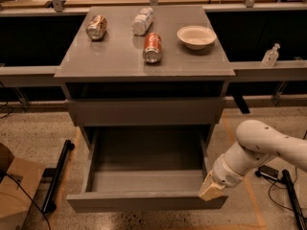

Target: Close middle drawer

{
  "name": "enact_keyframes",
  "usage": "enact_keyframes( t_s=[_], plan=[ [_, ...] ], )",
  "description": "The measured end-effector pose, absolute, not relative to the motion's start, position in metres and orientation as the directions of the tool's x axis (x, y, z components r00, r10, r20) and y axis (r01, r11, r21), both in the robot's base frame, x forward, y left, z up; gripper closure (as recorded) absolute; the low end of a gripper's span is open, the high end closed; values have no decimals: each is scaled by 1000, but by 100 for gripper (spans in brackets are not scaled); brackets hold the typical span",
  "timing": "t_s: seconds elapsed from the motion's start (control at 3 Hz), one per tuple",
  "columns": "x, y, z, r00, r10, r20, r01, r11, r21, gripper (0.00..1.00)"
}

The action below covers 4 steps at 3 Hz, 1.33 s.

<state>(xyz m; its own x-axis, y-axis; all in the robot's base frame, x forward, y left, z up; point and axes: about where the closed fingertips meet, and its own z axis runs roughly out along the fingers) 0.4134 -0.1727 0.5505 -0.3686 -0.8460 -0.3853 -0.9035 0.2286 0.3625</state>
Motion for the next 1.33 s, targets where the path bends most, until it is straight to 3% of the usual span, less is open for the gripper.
enact_keyframes(
  t_s=[0.67, 1.33],
  plan=[
    [392, -175, 437, -456, -815, -357, -859, 299, 415, 100],
    [405, -169, 400, -485, -780, -394, -863, 354, 362, 100]
  ],
)
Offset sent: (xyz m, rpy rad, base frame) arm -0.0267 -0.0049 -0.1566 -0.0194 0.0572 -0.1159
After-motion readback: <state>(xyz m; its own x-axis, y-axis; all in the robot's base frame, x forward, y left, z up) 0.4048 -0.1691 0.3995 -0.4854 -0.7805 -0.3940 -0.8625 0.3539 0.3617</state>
